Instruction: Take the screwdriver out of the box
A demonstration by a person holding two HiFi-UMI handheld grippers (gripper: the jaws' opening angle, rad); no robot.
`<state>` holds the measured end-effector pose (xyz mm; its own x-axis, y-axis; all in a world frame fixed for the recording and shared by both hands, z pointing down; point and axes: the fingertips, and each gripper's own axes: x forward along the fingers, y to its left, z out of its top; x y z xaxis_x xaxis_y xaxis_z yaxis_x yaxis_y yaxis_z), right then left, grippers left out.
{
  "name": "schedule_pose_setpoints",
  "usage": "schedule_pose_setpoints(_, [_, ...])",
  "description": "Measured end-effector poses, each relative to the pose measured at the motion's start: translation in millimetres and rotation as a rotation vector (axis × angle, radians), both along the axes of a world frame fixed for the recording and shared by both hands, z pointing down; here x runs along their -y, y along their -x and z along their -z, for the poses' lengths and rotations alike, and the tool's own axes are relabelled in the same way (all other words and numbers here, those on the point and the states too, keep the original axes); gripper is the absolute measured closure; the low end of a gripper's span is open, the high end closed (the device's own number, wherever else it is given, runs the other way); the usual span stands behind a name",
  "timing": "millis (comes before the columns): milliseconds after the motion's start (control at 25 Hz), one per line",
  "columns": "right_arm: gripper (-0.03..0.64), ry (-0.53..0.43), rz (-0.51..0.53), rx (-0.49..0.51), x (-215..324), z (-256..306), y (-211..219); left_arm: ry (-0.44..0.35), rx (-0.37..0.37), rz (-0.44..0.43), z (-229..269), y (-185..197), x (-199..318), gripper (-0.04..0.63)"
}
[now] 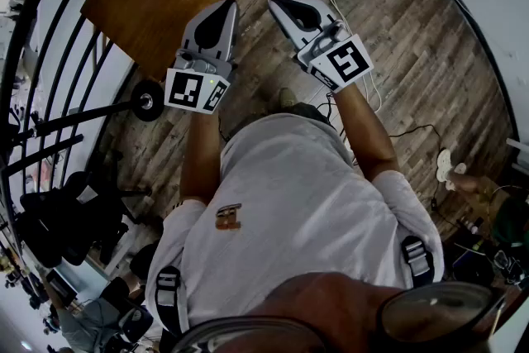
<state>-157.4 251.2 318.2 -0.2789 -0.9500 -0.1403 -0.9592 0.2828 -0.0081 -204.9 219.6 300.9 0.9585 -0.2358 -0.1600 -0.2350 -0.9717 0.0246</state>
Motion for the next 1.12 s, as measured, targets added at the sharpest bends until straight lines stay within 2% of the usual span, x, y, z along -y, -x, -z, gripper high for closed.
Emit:
schedule_pose_setpoints(440, [0.585,-0.009,0.016,-0.008,1.9,2.3,-34.6,0.002,0.0,0.032,-0.8,-23.1,8.8,0.576])
schedule_pose_setpoints(720, [0.586,-0.01,0.041,-0.035,3.6,0.1,-70.3,-0.019,-0.001,0.054,-0.8,-56.3,14.5,0.575])
schedule_pose_setpoints(1120, [0.585,0.009,0.061,-0.068,37.0,-4.4,-107.0,-0.042,-0.012,0.094,1.2,-88.0,57.1,0.575])
